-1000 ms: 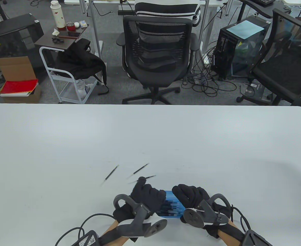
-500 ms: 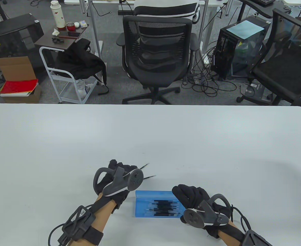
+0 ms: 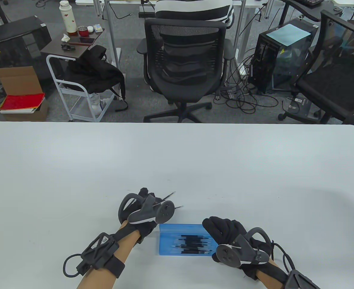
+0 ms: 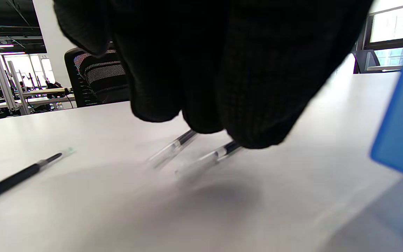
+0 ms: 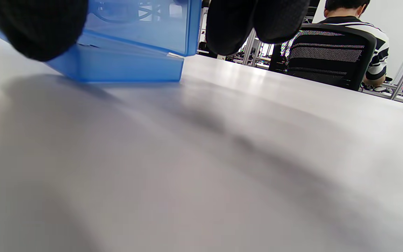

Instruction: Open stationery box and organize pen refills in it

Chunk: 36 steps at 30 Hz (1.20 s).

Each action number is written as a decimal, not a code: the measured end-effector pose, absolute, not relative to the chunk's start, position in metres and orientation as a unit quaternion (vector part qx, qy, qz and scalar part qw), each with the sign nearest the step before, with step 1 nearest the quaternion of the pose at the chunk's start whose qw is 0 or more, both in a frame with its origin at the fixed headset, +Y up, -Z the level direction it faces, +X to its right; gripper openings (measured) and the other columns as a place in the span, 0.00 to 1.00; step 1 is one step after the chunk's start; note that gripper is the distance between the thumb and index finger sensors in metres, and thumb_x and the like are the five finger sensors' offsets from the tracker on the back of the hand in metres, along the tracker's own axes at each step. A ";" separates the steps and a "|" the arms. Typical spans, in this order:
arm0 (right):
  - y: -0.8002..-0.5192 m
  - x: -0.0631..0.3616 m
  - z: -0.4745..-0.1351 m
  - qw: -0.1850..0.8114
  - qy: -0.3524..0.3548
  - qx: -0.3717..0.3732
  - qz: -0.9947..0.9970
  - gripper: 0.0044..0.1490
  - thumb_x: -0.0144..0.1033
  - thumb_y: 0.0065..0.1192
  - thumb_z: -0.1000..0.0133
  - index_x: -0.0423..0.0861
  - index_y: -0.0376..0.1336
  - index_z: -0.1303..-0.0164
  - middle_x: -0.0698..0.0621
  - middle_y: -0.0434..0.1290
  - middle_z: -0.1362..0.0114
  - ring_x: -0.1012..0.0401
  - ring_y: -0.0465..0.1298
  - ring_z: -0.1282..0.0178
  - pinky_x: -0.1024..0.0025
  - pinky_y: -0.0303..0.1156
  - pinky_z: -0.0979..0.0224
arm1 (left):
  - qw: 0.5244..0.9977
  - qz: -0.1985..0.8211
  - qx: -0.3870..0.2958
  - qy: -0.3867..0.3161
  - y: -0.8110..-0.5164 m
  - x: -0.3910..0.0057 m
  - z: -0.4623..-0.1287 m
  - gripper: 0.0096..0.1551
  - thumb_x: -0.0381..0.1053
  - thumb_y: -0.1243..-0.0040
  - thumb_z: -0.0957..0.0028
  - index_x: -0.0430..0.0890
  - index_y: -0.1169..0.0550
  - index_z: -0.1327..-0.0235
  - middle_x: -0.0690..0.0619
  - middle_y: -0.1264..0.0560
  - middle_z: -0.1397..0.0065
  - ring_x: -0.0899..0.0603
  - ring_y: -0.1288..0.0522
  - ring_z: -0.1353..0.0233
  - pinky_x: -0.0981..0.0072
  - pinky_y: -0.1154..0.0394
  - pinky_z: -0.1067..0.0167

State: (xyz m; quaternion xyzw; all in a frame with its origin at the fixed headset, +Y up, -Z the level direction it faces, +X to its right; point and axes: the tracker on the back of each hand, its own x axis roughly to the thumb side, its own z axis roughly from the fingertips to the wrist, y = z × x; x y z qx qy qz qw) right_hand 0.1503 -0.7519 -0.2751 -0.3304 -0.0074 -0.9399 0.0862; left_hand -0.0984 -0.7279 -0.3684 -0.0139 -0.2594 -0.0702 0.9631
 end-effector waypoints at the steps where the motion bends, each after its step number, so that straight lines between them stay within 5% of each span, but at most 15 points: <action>1: -0.752 0.150 -0.275 0.086 -0.008 -0.330 -0.940 0.75 0.63 0.62 0.52 0.49 0.19 0.18 0.43 0.40 0.10 0.42 0.63 0.16 0.41 0.62 0.16 | 0.963 -0.071 -0.014 -0.261 -0.729 -0.098 -0.369 0.30 0.50 0.19 0.58 0.52 0.17 0.39 0.57 0.13 0.41 0.46 0.14 0.37 0.33 0.35 0.24; 36: -0.752 0.150 -0.275 0.087 -0.007 -0.330 -0.940 0.75 0.62 0.62 0.52 0.49 0.19 0.18 0.43 0.40 0.10 0.43 0.63 0.16 0.41 0.63 0.16 | 0.963 -0.088 -0.018 -0.253 -0.743 -0.105 -0.377 0.26 0.47 0.22 0.54 0.52 0.16 0.41 0.58 0.12 0.42 0.46 0.13 0.38 0.32 0.35 0.24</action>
